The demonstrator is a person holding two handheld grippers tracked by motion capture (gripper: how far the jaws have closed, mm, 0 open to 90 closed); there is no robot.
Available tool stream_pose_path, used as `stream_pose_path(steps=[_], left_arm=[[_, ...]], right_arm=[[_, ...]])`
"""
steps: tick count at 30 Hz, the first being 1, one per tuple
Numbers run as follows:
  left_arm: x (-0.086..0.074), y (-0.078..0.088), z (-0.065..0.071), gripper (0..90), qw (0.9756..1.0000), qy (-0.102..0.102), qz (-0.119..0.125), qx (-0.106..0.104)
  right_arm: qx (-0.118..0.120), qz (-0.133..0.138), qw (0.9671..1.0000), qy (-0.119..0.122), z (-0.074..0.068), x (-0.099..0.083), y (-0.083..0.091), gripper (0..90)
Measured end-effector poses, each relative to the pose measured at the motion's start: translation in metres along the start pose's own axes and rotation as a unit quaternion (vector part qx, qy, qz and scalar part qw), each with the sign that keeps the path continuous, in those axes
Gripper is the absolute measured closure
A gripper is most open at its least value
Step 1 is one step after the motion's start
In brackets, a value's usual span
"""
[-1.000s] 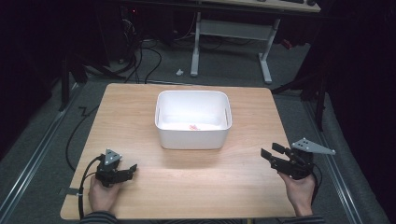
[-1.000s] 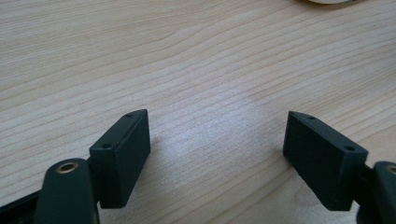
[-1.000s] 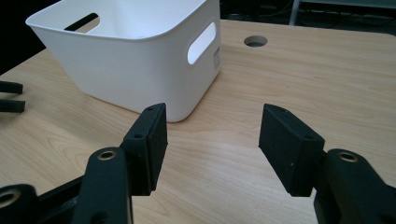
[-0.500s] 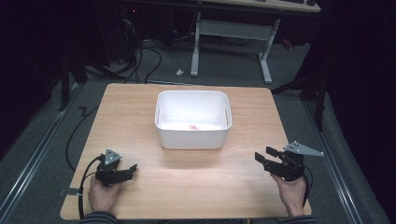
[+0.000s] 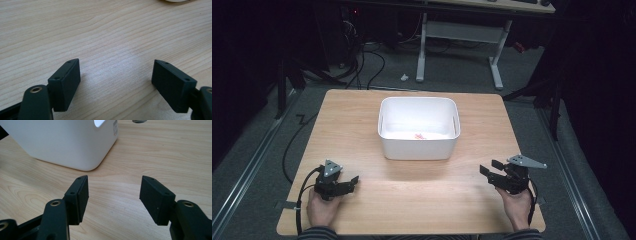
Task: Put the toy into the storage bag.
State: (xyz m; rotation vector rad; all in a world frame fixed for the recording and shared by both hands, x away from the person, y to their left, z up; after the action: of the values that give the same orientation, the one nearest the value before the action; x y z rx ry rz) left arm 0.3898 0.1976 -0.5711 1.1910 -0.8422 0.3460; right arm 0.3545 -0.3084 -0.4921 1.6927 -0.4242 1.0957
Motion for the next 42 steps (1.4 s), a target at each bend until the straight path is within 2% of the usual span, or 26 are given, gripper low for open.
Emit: stream_pose_path(steps=[7,17,29,42], left_arm=[[0.0,0.0,0.0,23.4,1.0,0.0,0.0,0.0],[0.0,0.0,0.0,23.4,1.0,-0.001,0.0,0.0],[0.0,0.0,0.0,23.3,1.0,0.0,0.001,0.0],[0.0,0.0,0.0,23.4,1.0,-0.001,0.0,0.0]], right_arm=[[0.002,-0.006,0.9999,-0.009,0.001,-0.006,-0.011,39.9],[-0.011,-0.02,0.9997,-0.008,0.0,-0.017,-0.027,39.2],[-0.042,-0.05,0.9978,0.013,0.006,-0.027,-0.04,39.4],[-0.07,-0.063,0.9951,0.029,0.01,-0.033,-0.05,39.0]])
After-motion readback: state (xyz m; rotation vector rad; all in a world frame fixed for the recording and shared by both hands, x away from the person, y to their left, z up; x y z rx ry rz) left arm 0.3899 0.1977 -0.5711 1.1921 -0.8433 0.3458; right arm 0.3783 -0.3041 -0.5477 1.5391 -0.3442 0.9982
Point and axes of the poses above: each handheld gripper's, and its own axes: y roughly backward along the jaws, x roughly out of its top, z roughly to its right, the point moved 5 cm from there along -y, roughly forward along the jaws, and after that the axes turned 8 degrees about y, right-handed, at the moved point
